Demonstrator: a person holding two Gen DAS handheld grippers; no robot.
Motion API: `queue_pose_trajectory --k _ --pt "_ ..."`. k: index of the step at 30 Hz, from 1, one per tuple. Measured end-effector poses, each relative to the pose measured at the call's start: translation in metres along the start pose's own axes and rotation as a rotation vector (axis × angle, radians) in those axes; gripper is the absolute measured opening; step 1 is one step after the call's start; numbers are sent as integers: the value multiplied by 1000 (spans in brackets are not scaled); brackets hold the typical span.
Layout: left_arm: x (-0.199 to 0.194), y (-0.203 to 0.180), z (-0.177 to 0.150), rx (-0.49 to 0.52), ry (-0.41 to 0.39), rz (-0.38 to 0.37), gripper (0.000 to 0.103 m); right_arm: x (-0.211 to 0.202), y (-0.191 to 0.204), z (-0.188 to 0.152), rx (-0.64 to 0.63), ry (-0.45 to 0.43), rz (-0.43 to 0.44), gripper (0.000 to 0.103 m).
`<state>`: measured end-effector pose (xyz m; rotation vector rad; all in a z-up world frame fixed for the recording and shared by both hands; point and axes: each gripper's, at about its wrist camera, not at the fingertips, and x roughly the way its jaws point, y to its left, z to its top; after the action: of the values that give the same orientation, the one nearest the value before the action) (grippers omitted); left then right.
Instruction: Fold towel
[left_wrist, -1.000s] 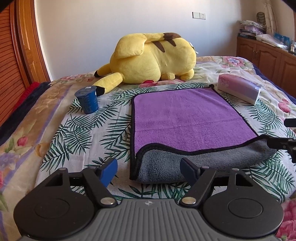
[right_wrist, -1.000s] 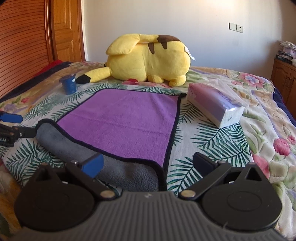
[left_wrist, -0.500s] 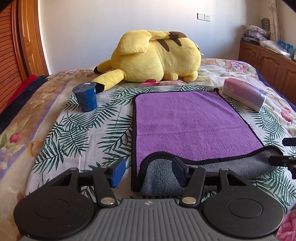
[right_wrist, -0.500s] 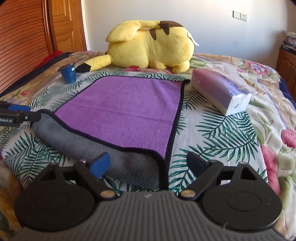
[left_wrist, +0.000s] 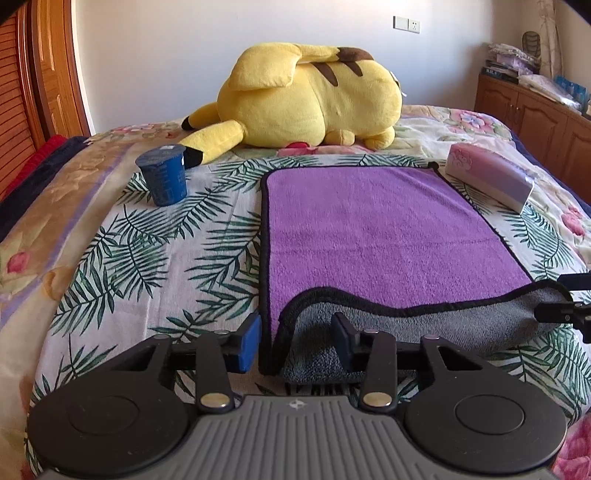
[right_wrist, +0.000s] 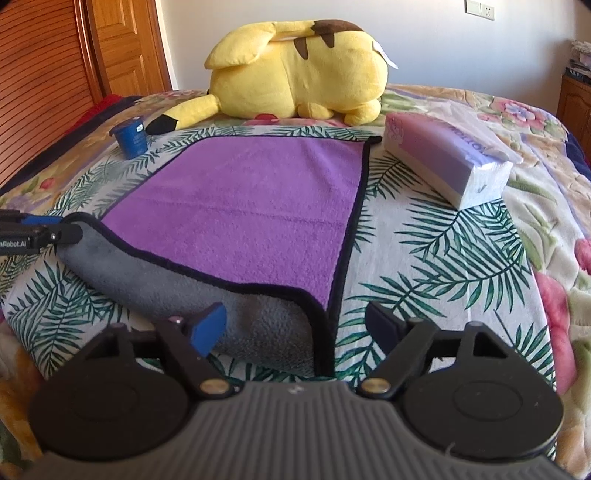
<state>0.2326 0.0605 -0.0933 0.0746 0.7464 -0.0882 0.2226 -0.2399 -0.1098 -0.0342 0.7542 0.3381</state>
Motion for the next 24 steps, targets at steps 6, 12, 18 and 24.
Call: queue_pose_trajectory --k 6,12,18,24 --pt "5 -3 -6 20 33 9 19 2 -2 0 14 20 29 77" --pt "9 -4 -11 28 63 13 17 2 -1 0 19 37 62 72" --pt "10 -4 -13 29 70 6 10 4 0 -1 20 61 75 65" --pt "5 -3 -11 19 55 -1 0 3 -1 0 18 67 78 49"
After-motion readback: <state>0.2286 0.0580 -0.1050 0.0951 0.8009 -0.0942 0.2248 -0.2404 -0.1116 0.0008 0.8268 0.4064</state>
